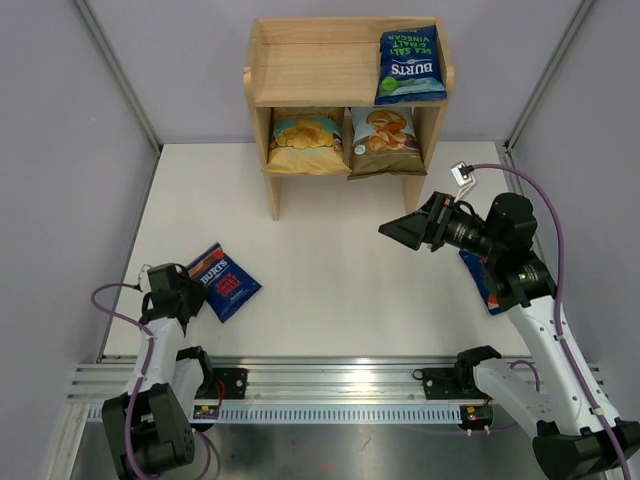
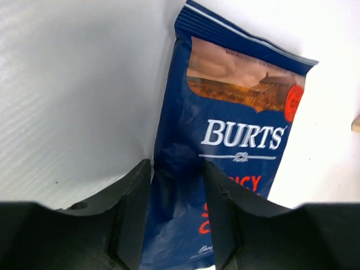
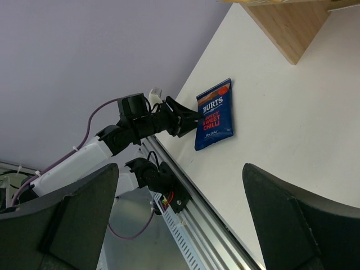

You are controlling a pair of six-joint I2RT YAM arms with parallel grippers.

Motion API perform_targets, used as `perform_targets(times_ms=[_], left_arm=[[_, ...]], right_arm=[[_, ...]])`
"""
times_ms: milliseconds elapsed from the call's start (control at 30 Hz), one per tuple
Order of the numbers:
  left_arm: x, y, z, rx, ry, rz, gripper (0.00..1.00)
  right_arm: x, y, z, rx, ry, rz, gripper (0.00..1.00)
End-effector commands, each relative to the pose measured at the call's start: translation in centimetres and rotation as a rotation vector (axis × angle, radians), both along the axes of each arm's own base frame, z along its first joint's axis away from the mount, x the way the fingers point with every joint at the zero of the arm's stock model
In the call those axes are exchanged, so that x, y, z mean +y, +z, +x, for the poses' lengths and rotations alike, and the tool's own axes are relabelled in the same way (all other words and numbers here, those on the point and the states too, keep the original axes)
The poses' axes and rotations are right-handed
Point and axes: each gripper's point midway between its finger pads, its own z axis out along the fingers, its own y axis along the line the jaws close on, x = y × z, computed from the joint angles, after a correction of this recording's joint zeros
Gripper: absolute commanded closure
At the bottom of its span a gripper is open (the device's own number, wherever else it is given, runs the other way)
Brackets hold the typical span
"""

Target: Place and organize the chips bags onto the shelf

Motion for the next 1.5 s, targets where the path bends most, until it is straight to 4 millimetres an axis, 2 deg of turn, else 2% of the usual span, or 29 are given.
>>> perform_targets(times_ms=[0,133,200,233,300,433,467,567,600,633,800,833,867,900,933,967,1000,1100,1133,1200,1233,1267,1300,1333,1367,1433,1467], left_arm=[[-1.5,0.9,1.3,-0.096,-0.050,-0.066,0.60],[-2.0,0.6,1.8,-0.112,-0.079,-0.087,0.60],[-2.1,0.4,1.9,-0.108,-0.089,-0.091,0.56],[-2.2,0.0,1.9,-0.096,-0.095,-0.096,0.50],[-2.2,-0.4,1.7,-0.075,-0.099,-0.093,0.51],[-1.8,-0.5,1.9,-0.061,-0.104,-0.073,0.67],[-1.8,-0.5,1.9,-0.057,-0.109,-0.070,0.75],[-1.9,-0.1,2.2,-0.071,-0.122,-0.066,0.87],[-2.0,0.2,2.3,-0.084,-0.129,-0.062,0.95],[-2.0,0.5,2.5,-0.099,-0.132,-0.063,0.99],[-2.8,2.9,3.2,-0.197,-0.169,-0.065,1.00],[-2.9,3.9,3.5,-0.235,-0.176,-0.059,1.00],[-3.1,4.4,3.6,-0.253,-0.181,-0.066,1.00],[-3.6,5.1,3.8,-0.280,-0.201,-0.079,1.00],[-3.8,6.0,4.0,-0.314,-0.211,-0.080,1.00],[-4.0,6.5,4.1,-0.328,-0.212,-0.093,1.00],[-4.4,7.3,4.4,-0.351,-0.231,-0.106,1.00],[-5.5,8.7,4.7,-0.389,-0.271,-0.148,1.00],[-5.8,9.3,5.0,-0.410,-0.275,-0.167,1.00],[-6.6,10.1,5.0,-0.435,-0.301,-0.194,1.00],[-6.8,10.5,5.0,-0.448,-0.298,-0.211,1.00],[-7.0,11.0,5.0,-0.465,-0.303,-0.215,1.00],[-7.4,11.3,4.9,-0.473,-0.312,-0.226,1.00],[-7.6,11.6,4.9,-0.483,-0.307,-0.244,1.00],[-7.9,11.8,4.8,-0.489,-0.310,-0.256,1.00],[-8.6,12.8,4.8,-0.519,-0.324,-0.300,1.00],[-9.1,13.2,4.8,-0.531,-0.337,-0.315,1.00]], right_arm=[[0.3,0.3,0.5,-0.014,0.009,0.041,0.01],[0.6,-0.5,0.7,0.017,0.023,0.056,0.00],[0.6,-0.7,0.7,0.026,0.024,0.057,0.00],[0.6,-0.7,0.7,0.028,0.020,0.058,0.00],[0.6,-0.8,0.8,0.031,0.017,0.059,0.01],[0.6,-1.0,1.0,0.039,0.009,0.061,0.01],[0.6,-1.1,1.0,0.043,0.006,0.061,0.00],[0.5,-1.3,1.2,0.046,-0.002,0.058,0.01],[0.5,-1.5,1.3,0.050,-0.002,0.058,0.01],[0.5,-1.6,1.3,0.050,-0.002,0.056,0.01],[1.0,-3.0,1.8,0.072,0.024,0.067,0.01],[1.2,-4.2,1.7,0.118,0.029,0.080,0.01],[1.4,-3.7,2.1,0.077,0.040,0.105,0.01],[1.7,-4.2,2.2,0.089,0.047,0.120,0.00],[2.2,-5.5,2.1,0.149,0.057,0.143,0.01],[2.8,-5.5,2.4,0.132,0.073,0.165,0.01],[3.9,-6.5,1.8,0.177,0.103,0.180,0.00],[6.1,-8.3,2.5,0.228,0.092,0.183,0.01],[7.6,-9.0,2.5,0.259,0.080,0.194,0.01],[8.7,-10.7,2.4,0.327,0.046,0.208,0.01],[9.1,-11.7,3.5,0.397,-0.027,0.245,0.00],[10.3,-12.5,2.5,0.445,-0.023,0.259,0.01],[10.6,-13.8,2.2,0.524,-0.052,0.292,0.01],[11.1,-14.7,2.9,0.546,-0.104,0.313,0.01],[12.4,-15.5,1.7,0.585,-0.084,0.308,0.00],[14.1,-16.2,1.5,0.633,-0.087,0.333,0.01],[15.4,-16.3,0.5,0.653,-0.057,0.333,0.01]])
